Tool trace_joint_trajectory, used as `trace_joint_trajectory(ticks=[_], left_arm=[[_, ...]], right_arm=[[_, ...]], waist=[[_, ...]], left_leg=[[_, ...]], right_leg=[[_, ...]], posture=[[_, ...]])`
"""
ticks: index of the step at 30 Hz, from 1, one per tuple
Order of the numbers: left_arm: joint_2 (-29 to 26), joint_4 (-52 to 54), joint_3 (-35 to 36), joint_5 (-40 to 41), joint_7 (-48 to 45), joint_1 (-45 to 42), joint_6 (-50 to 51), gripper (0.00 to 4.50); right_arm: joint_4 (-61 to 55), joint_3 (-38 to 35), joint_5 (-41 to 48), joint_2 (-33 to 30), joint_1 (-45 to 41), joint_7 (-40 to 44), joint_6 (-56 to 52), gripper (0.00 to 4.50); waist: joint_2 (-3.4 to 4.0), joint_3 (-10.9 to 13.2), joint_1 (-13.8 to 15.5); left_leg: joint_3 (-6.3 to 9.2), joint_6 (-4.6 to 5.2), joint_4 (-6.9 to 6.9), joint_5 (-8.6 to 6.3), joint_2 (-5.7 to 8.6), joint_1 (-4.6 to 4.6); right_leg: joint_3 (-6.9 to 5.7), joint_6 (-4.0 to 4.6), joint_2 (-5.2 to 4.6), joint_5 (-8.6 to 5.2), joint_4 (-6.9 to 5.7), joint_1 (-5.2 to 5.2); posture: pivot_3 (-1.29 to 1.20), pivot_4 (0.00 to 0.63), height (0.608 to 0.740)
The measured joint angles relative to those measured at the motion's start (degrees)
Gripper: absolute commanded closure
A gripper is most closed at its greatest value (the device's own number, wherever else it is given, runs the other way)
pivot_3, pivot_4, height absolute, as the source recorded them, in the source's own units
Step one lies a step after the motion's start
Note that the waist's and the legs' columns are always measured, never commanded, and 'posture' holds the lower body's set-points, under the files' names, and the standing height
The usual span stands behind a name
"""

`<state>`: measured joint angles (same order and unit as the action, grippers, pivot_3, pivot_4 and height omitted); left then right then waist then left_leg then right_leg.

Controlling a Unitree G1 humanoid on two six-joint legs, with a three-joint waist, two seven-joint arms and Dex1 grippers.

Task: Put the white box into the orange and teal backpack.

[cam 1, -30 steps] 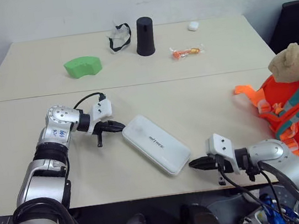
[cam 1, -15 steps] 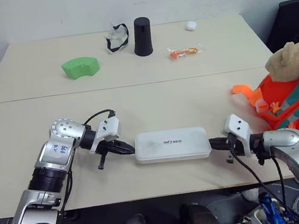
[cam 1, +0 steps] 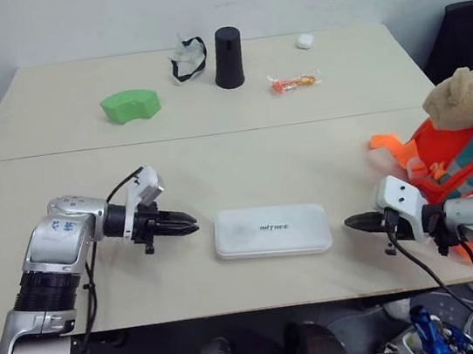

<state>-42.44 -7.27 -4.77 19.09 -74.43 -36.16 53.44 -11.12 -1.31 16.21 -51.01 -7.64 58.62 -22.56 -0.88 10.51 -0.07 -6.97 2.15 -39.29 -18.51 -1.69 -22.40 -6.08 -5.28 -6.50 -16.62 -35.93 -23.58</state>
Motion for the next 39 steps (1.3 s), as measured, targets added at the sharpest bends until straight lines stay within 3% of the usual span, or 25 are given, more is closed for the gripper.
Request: trace_joint_trajectory(ticks=[3, 8, 22, 28, 33, 36, 39], left_arm=[[-2.89, 4.02, -1.03, 5.23, -1.17, 0.93, 10.35, 1.69], [-3.87, 4.63, -2.58, 7.25, 2.19, 0.34, 17.65, 0.18], [6.40, -4.41, -1.50, 10.98, 14.15, -7.19, 32.13, 0.18], [10.47, -6.06, -1.33, 11.36, 17.45, -9.04, 32.58, 0.18], [16.66, -14.16, -1.29, 10.77, 20.54, -13.53, 28.84, 0.18], [17.30, -18.22, -1.40, 10.42, 20.72, -16.05, 27.17, 0.80], [16.97, -19.42, -3.10, 10.07, 19.32, -17.03, 25.73, 1.73]], right_arm=[[-0.37, 1.70, -0.50, 1.50, -1.03, -0.45, -0.06, 4.50], [-1.00, 4.45, -1.09, 2.96, -2.83, -0.79, -0.06, 4.50], [-1.55, 7.06, -3.51, 4.88, -5.57, -1.59, -0.01, 4.50], [-0.93, 7.12, -4.29, 5.46, -5.55, -2.12, -0.02, 4.50], [-0.73, 7.39, -4.57, 6.39, -5.19, -2.57, 0.05, 4.50], [-0.76, 7.39, -4.69, 6.40, -4.42, -2.63, 0.12, 4.50], [-0.77, 7.24, -4.76, 6.40, -4.14, -2.82, 0.13, 4.50]], waist=[[-0.01, 0.01, -0.50], [0.02, 0.03, -0.06], [0.02, 0.03, 0.06], [0.02, 0.02, 0.53], [0.02, 0.02, 1.42], [0.02, 0.02, 1.32], [0.02, 0.02, 1.25]], left_leg=[[-0.05, -0.10, 0.02, 0.00, -0.08, 0.02], [-0.03, -0.20, 0.02, 0.07, -0.04, 0.09], [0.01, -0.22, 0.02, 0.11, 0.01, 0.07], [0.02, -0.20, 0.01, 0.14, 0.08, 0.10], [0.00, -0.19, 0.00, 0.16, 0.11, 0.11], [-0.02, -0.20, 0.00, 0.17, 0.09, 0.10], [-0.02, -0.22, 0.01, 0.16, 0.07, 0.09]], right_leg=[[0.02, 0.02, 0.01, -0.01, 0.00, -0.03], [0.11, 0.09, 0.00, -0.05, 0.00, -0.03], [0.08, 0.09, 0.00, -0.05, -0.09, -0.01], [0.07, 0.08, -0.01, -0.05, -0.07, 0.04], [0.06, 0.07, -0.01, -0.04, -0.06, 0.03], [0.04, 0.07, 0.02, -0.04, -0.07, 0.01], [0.01, 0.07, 0.05, -0.04, -0.07, 0.00]], posture=[[0.00, 0.150, 0.740], [0.00, 0.150, 0.740], [0.00, 0.150, 0.740], [0.00, 0.150, 0.740], [0.00, 0.150, 0.740], [0.00, 0.150, 0.740], [0.00, 0.150, 0.740]])
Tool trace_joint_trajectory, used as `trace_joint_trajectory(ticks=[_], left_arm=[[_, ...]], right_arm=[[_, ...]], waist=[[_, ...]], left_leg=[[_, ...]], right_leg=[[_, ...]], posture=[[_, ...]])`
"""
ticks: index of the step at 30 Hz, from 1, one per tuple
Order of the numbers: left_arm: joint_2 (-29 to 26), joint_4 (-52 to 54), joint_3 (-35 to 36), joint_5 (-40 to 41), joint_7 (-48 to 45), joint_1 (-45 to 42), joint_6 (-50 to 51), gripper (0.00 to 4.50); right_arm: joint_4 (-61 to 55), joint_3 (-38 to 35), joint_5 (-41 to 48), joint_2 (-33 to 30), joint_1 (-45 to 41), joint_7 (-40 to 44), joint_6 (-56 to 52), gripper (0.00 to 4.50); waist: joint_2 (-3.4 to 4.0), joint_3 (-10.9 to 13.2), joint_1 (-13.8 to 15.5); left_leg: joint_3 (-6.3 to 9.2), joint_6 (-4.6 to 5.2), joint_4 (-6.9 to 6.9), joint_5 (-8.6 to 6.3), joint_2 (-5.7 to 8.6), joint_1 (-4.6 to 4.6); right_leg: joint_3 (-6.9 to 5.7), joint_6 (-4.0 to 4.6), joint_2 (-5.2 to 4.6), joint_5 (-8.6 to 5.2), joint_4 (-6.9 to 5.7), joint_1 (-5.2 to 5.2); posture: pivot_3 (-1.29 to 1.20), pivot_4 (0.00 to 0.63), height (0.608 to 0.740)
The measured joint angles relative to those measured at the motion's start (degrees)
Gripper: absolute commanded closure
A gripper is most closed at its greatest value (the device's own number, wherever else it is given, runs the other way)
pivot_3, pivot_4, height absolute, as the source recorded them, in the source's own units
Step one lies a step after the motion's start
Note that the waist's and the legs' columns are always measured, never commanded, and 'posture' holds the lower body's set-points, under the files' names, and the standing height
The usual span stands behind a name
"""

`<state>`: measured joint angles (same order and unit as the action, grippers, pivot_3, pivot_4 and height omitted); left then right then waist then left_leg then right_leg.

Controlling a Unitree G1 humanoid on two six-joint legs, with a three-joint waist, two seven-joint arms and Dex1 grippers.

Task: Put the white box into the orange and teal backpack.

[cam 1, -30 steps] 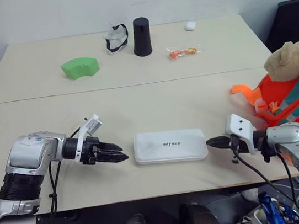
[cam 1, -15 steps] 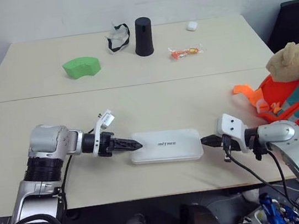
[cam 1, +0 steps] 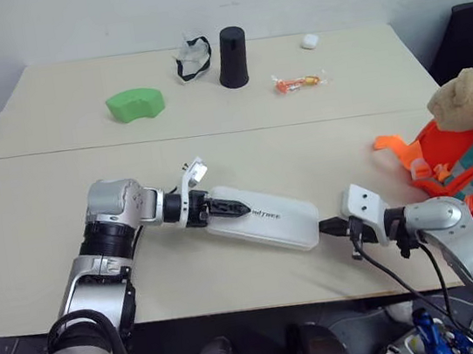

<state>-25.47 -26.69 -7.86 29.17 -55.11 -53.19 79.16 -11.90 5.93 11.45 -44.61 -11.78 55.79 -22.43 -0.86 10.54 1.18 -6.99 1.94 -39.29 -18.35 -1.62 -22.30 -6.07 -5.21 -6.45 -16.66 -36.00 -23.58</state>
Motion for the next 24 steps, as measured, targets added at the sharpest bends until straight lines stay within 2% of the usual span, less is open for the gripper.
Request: trace_joint_trajectory(ticks=[3, 6, 10, 14, 15, 17, 21, 24], left_arm=[[0.17, -0.56, -0.43, 0.51, -2.90, -0.78, -0.84, 2.58], [0.23, -0.47, -1.17, 1.44, -5.15, -1.02, -1.08, 3.08], [-0.64, 1.64, -1.60, 2.25, -6.42, -0.32, -1.63, 3.17], [-4.12, 7.97, 1.72, 4.83, -7.48, 4.29, -3.39, 3.17], [-4.63, 8.48, 2.67, 5.12, -7.54, 4.90, -3.80, 3.17], [-6.26, 13.60, 7.49, 7.70, -8.09, 7.91, -5.48, 3.17], [-9.43, 23.10, 17.12, 14.07, -8.67, 11.15, -6.12, 3.17], [-10.78, 29.79, 21.38, 18.01, -7.81, 13.19, -6.36, 3.17]], right_arm=[[-0.04, -0.21, 0.00, 0.00, 0.24, -0.31, 0.00, 4.50], [-0.29, -0.81, 0.00, 0.05, 1.00, -0.81, -0.05, 4.50], [-2.33, -2.43, 1.10, 0.23, 2.88, -2.05, -1.03, 4.50], [-8.08, -12.42, 7.46, 0.77, 6.64, -5.22, -6.29, 4.50], [-8.53, -13.99, 8.17, 0.81, 6.92, -5.76, -6.90, 4.33], [-11.94, -22.03, 12.33, 1.44, 9.93, -8.74, -11.90, 3.91], [-17.82, -37.77, 22.40, 1.77, 17.42, -11.61, -22.73, 2.62], [-23.26, -46.04, 28.56, 2.34, 21.50, -14.13, -28.56, 1.59]], waist=[[0.00, 0.00, -0.02], [-0.01, -0.01, -0.04], [-0.01, -0.01, -0.04], [0.00, 0.00, -0.46], [-0.01, 0.00, -0.59], [0.01, 0.01, -0.61], [0.01, 0.01, -0.19], [0.01, 0.01, 0.04]], left_leg=[[-0.01, -0.01, 0.00, 0.00, -0.01, 0.02], [-0.01, -0.02, 0.00, 0.01, 0.00, 0.09], [0.01, -0.03, 0.00, 0.02, -0.02, 0.05], [0.04, -0.08, 0.04, 0.01, -0.12, 0.01], [0.04, -0.10, 0.04, 0.01, -0.14, 0.01], [0.10, -0.12, 0.06, 0.02, -0.14, -0.04], [0.16, -0.13, 0.12, 0.01, -0.14, -0.06], [0.15, -0.10, 0.12, 0.00, -0.09, 0.05]], right_leg=[[-0.03, 0.00, 0.00, 0.00, 0.01, 0.02], [0.00, 0.00, -0.02, 0.00, 0.04, 0.05], [0.09, 0.00, -0.04, 0.00, 0.01, 0.03], [0.10, 0.02, -0.15, 0.00, 0.00, 0.00], [0.10, 0.02, -0.15, 0.00, 0.00, 0.00], [0.08, 0.07, -0.18, -0.02, 0.00, -0.05], [0.05, 0.07, -0.18, -0.03, 0.03, -0.02], [0.09, 0.07, -0.21, -0.03, 0.17, 0.08]], posture=[[0.00, 0.150, 0.740], [0.00, 0.150, 0.740], [0.00, 0.150, 0.740], [0.00, 0.150, 0.740], [0.00, 0.150, 0.740], [0.00, 0.150, 0.740], [0.00, 0.150, 0.740], [0.00, 0.150, 0.740]])
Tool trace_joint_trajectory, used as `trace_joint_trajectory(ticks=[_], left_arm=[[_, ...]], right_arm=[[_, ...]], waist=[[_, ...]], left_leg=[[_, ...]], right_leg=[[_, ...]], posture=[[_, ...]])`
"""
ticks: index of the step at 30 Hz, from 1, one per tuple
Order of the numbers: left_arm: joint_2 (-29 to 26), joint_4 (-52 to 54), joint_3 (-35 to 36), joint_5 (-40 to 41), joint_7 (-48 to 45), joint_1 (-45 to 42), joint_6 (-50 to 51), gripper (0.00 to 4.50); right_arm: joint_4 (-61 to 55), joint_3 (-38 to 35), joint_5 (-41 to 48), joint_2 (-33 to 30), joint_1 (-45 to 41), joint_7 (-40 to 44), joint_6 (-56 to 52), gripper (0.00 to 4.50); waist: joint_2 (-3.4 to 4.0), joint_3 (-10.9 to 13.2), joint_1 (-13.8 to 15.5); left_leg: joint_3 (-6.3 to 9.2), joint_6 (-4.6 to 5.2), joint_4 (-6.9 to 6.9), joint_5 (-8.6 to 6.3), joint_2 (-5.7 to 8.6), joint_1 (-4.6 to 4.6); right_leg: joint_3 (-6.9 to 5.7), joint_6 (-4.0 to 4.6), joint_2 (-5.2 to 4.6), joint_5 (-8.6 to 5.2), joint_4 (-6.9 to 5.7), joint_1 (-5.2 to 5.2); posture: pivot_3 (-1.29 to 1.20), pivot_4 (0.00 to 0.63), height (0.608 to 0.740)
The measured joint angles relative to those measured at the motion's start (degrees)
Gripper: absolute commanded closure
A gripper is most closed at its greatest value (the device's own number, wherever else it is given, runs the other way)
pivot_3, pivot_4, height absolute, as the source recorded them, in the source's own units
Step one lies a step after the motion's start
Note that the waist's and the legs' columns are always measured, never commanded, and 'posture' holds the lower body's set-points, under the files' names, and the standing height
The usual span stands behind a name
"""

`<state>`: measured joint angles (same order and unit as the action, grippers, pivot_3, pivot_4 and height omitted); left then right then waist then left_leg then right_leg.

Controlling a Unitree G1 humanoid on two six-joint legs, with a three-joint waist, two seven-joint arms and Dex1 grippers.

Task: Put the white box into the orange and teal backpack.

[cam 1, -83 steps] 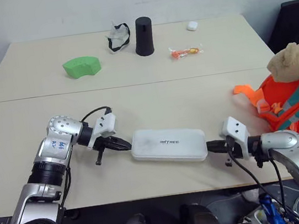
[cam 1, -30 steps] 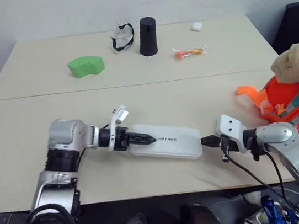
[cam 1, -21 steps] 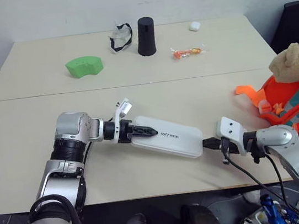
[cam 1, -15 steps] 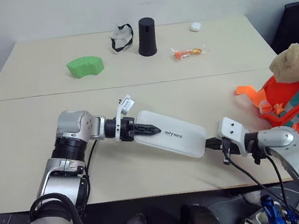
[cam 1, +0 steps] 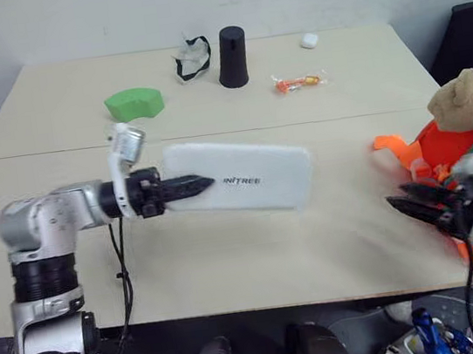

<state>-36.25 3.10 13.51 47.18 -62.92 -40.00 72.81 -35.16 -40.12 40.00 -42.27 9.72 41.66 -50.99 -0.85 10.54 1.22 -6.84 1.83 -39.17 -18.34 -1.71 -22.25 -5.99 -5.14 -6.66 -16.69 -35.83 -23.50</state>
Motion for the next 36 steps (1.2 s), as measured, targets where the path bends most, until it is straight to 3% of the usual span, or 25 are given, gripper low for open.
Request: trace_joint_trajectory(ticks=[3, 5, 14, 18, 22, 26, 31, 36], left_arm=[[-2.42, 6.34, 1.32, 3.92, -0.52, 2.62, 0.24, 3.17], [-3.97, 9.54, 1.71, 6.33, -1.16, 3.30, 0.03, 3.17], [-3.60, 13.40, 1.90, 11.01, 2.20, 3.51, -3.62, 3.17], [-3.24, 14.02, 1.82, 11.75, 4.43, 3.90, -4.84, 3.17], [-3.16, 14.02, 1.70, 12.36, 5.35, 4.42, -5.59, 3.17], [-2.87, 13.99, 0.91, 12.95, 5.80, 4.50, -6.82, 3.17], [-2.38, 13.57, -0.64, 13.24, 6.21, 3.75, -7.78, 3.17], [-1.54, 11.78, -1.34, 13.24, 7.10, 2.53, -9.04, 3.17]], right_arm=[[-2.70, -6.50, 4.14, 1.06, 1.55, -4.27, -3.66, 0.51], [-3.14, -9.60, 6.73, 2.19, 2.07, -7.20, -5.59, 0.05], [-3.63, -14.54, 12.94, 2.55, 6.98, -13.36, -8.55, 0.05], [-3.77, -21.03, 15.19, 2.35, 12.97, -12.62, -8.91, 0.05], [-2.05, -22.70, 15.29, 1.27, 14.03, -11.67, -7.50, 0.05], [0.89, -19.37, 14.95, -0.15, 8.83, -13.10, -5.42, 0.05], [5.63, -8.13, 11.90, 0.13, -1.13, -18.09, -3.41, 0.05], [13.20, 0.44, 5.38, 4.14, -11.64, -24.13, 1.72, 0.22]], waist=[[0.00, 0.00, -0.02], [0.00, 0.00, -0.02], [0.01, 0.00, 0.14], [0.01, 0.00, 0.20], [0.01, 0.00, -0.16], [0.01, 0.00, -0.57], [0.02, 0.01, -0.76], [0.03, 0.02, -0.91]], left_leg=[[0.00, -0.03, 0.00, -0.03, -0.02, 0.04], [0.00, -0.08, 0.03, -0.05, -0.04, 0.06], [0.00, -0.07, 0.07, -0.03, -0.02, 0.05], [0.00, -0.05, 0.09, -0.04, -0.01, 0.05], [-0.05, -0.04, 0.09, -0.05, -0.02, 0.10], [-0.03, -0.09, 0.10, -0.03, -0.07, 0.12], [-0.04, -0.10, 0.11, -0.01, -0.03, 0.08], [-0.04, -0.10, 0.11, 0.02, 0.01, 0.04]], right_leg=[[0.05, 0.01, -0.01, -0.01, 0.01, 0.01], [0.07, 0.09, 0.00, -0.05, -0.01, 0.00], [0.05, 0.14, 0.10, -0.08, -0.01, -0.01], [0.05, 0.13, 0.17, -0.08, 0.03, 0.01], [0.09, 0.13, 0.18, -0.08, 0.01, 0.01], [0.11, 0.16, 0.18, -0.09, -0.02, -0.01], [0.09, 0.16, 0.20, -0.09, -0.04, -0.06], [0.05, 0.16, 0.23, -0.09, -0.05, -0.09]], posture=[[0.00, 0.150, 0.740], [0.00, 0.150, 0.740], [0.00, 0.150, 0.740], [0.00, 0.150, 0.740], [0.00, 0.150, 0.740], [0.00, 0.150, 0.740], [0.00, 0.150, 0.740], [0.00, 0.150, 0.740]])
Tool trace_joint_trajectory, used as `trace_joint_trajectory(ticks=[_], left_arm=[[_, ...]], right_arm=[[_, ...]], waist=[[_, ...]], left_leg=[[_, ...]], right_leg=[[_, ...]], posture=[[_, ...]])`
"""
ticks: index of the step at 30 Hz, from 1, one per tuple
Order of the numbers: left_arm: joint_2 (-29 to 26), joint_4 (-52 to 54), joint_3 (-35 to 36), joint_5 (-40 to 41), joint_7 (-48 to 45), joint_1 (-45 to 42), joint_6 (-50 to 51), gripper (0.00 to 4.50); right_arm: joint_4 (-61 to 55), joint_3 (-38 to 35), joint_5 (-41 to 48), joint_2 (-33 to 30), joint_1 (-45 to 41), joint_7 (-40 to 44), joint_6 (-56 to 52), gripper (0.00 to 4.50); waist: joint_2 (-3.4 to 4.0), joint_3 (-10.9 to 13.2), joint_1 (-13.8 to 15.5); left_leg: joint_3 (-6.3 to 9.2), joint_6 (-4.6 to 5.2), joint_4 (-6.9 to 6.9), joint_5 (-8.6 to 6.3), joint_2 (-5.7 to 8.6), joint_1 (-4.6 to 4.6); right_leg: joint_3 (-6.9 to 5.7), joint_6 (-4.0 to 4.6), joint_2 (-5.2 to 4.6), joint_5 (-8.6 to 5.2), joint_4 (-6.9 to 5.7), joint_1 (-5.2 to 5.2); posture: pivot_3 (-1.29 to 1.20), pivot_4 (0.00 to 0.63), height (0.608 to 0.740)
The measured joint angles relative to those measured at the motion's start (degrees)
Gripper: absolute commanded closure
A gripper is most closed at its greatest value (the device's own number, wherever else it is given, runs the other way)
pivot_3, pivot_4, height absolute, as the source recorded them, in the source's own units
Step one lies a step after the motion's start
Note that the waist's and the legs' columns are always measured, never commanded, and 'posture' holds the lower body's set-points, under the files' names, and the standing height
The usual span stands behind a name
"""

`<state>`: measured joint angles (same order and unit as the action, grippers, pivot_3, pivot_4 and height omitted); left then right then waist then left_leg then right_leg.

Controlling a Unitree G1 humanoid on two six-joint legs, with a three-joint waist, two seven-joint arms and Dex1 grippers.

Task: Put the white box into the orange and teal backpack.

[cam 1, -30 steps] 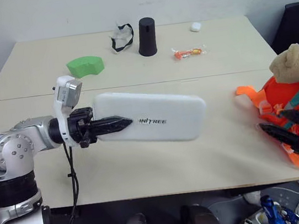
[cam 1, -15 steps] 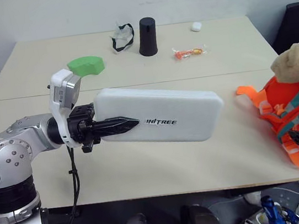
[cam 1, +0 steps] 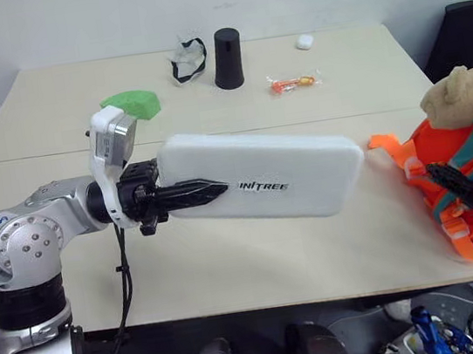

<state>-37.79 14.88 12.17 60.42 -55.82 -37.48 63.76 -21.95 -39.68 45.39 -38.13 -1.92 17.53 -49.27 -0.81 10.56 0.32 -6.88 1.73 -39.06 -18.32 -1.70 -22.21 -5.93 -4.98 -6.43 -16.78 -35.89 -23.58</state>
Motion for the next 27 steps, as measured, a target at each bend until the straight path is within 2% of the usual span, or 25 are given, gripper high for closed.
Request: trace_joint_trajectory(ticks=[2, 5, 13, 15, 20, 27], left_arm=[[0.42, -0.44, -0.18, -0.01, 0.28, -0.46, -0.33, 3.17], [0.75, -2.70, -0.49, -0.46, 0.91, -0.93, -1.36, 3.17], [0.41, -7.88, -1.68, -3.62, 0.73, -1.92, -4.46, 3.17], [0.00, -9.98, -1.79, -5.09, 0.71, -2.92, -5.53, 3.17], [-0.34, -15.85, -2.49, -9.43, 0.36, -5.26, -8.90, 3.17], [-0.45, -20.76, -4.96, -14.13, -2.71, -8.31, -12.59, 3.17]], right_arm=[[2.09, 2.17, -1.60, 1.08, -1.99, -0.54, 2.08, 0.67], [3.62, 4.09, -2.77, 1.62, -3.73, 0.28, 5.02, 1.59], [4.32, 6.19, -2.14, 1.46, -4.40, 6.94, 8.59, 4.30], [4.11, 6.97, -0.78, 0.20, -4.38, 10.67, 8.86, 4.46], [0.16, 8.12, 5.15, -3.95, -2.69, 20.63, 7.11, 4.46], [-7.50, 4.66, 24.91, -15.81, 2.05, 35.22, -2.41, 4.46]], waist=[[0.01, 0.00, -0.04], [0.01, 0.00, -0.26], [0.02, 0.01, -0.42], [0.02, 0.01, -0.44], [0.03, 0.02, -0.35], [0.01, 0.04, -0.25]], left_leg=[[0.00, 0.00, 0.00, 0.00, -0.01, -0.01], [-0.02, 0.00, 0.00, 0.01, -0.01, -0.01], [-0.03, -0.01, 0.01, 0.01, -0.05, 0.00], [-0.04, -0.01, 0.01, 0.01, -0.05, 0.00], [-0.03, 0.00, 0.05, 0.01, -0.04, -0.01], [-0.01, 0.05, 0.07, -0.02, -0.08, -0.04]], right_leg=[[-0.01, 0.00, 0.02, 0.00, 0.01, 0.00], [0.00, -0.01, 0.05, 0.01, 0.01, 0.00], [0.00, -0.01, 0.08, 0.01, 0.00, -0.01], [0.00, -0.01, 0.09, 0.01, 0.01, -0.01], [-0.02, -0.01, 0.06, 0.01, 0.01, -0.03], [-0.05, -0.01, -0.09, 0.01, 0.06, -0.02]], posture=[[0.00, 0.150, 0.740], [0.00, 0.150, 0.740], [0.00, 0.150, 0.740], [0.00, 0.150, 0.740], [0.00, 0.150, 0.740], [0.00, 0.150, 0.740]])
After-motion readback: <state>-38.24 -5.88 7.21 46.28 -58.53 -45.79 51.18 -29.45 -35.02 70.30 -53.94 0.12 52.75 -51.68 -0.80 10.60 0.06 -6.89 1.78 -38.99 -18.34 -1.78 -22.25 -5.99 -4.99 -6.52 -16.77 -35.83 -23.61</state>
